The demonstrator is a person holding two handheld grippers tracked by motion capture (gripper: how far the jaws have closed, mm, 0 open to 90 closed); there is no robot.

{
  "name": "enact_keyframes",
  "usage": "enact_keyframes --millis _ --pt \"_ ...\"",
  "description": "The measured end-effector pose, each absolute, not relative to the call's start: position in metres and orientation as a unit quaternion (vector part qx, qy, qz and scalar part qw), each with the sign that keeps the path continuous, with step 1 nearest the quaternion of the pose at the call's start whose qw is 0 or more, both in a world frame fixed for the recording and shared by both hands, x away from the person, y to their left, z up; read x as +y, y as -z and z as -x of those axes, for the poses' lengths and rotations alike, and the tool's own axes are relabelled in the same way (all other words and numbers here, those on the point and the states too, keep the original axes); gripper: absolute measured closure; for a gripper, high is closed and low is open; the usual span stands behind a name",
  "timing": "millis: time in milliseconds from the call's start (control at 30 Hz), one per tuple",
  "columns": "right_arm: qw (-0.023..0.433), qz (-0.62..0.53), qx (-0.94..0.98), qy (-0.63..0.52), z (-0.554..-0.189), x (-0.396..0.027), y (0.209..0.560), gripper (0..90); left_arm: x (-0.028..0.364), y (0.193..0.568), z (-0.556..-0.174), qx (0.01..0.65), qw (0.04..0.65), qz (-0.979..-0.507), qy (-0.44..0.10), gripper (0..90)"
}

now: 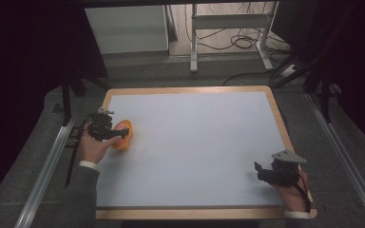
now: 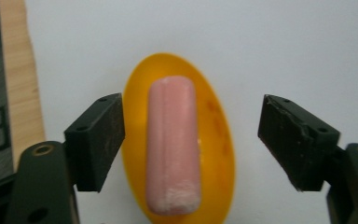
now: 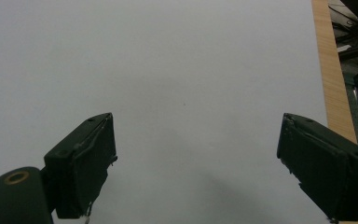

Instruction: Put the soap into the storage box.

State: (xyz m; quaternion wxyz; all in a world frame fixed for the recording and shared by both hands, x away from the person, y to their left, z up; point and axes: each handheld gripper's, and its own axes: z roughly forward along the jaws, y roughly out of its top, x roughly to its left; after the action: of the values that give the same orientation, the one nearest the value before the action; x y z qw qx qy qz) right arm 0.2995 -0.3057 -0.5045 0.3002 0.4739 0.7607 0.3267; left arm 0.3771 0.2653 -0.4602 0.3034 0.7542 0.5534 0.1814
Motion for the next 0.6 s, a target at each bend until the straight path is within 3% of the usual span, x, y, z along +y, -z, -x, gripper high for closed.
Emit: enact_keyframes --millis 600 --pt "0.301 -0.470 0.761 -0.329 -0.299 -0.303 0.503 11.3 0.245 0.456 -0.314 0.474 0.378 -0.771 -0.192 22.2"
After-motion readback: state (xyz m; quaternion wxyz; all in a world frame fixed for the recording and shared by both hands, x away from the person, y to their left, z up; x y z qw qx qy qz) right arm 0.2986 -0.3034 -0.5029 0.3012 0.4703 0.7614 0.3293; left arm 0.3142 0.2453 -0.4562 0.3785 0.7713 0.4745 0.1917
